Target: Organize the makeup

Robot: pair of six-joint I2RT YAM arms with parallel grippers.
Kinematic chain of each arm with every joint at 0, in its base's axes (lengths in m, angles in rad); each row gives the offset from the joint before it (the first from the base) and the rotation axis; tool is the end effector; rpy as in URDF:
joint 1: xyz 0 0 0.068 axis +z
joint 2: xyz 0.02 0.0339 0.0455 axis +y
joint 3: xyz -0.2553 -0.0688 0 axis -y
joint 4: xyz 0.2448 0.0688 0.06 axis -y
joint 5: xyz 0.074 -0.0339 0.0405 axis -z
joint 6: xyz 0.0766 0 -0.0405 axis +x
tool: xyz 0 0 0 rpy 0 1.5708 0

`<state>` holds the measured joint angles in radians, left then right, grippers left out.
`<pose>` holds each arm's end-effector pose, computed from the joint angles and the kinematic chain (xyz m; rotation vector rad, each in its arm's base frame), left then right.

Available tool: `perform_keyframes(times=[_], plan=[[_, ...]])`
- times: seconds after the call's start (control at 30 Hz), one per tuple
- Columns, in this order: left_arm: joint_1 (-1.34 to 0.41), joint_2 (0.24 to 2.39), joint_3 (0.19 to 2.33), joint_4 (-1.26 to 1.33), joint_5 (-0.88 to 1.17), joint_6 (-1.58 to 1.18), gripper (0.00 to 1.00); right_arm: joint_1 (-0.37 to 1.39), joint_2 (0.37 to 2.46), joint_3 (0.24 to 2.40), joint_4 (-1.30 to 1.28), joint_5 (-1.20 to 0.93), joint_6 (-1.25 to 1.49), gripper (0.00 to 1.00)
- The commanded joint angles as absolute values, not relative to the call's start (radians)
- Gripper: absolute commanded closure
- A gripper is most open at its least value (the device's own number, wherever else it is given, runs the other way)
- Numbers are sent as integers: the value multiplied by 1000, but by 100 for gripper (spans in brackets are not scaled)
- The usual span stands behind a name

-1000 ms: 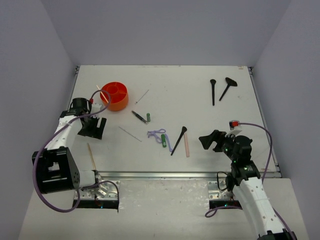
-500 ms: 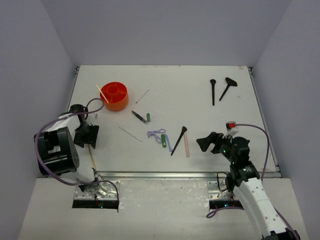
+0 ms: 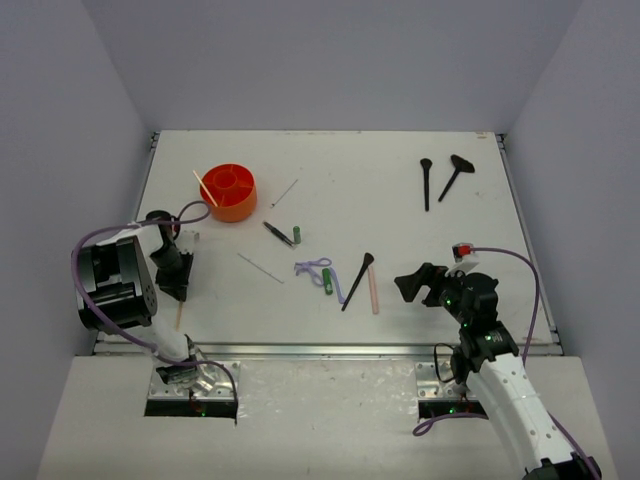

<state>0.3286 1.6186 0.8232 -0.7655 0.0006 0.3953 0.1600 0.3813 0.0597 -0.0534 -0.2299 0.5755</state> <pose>0.2346 0.0800 0.0851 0.1044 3.1304 0.0046 0.1675 0.0447 0.1336 0.2582 1.9858 0.7039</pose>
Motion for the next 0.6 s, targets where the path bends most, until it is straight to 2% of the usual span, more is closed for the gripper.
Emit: perform_keyframes(times=[0.0, 0.03, 0.1, 0.3, 0.57], plan=[[330, 1723, 782, -628, 15, 388, 93, 164, 379, 66, -11, -188, 561, 1], [330, 1735, 781, -615, 20, 382, 98, 164, 377, 67, -11, -184, 560, 1], [330, 1759, 788, -600, 37, 373, 100, 164, 373, 64, -11, -177, 560, 1], [328, 1719, 817, -580, 41, 359, 100, 164, 377, 63, -6, -167, 557, 1], [328, 1439, 899, -581, 257, 307, 100, 165, 374, 64, -7, -144, 551, 1]])
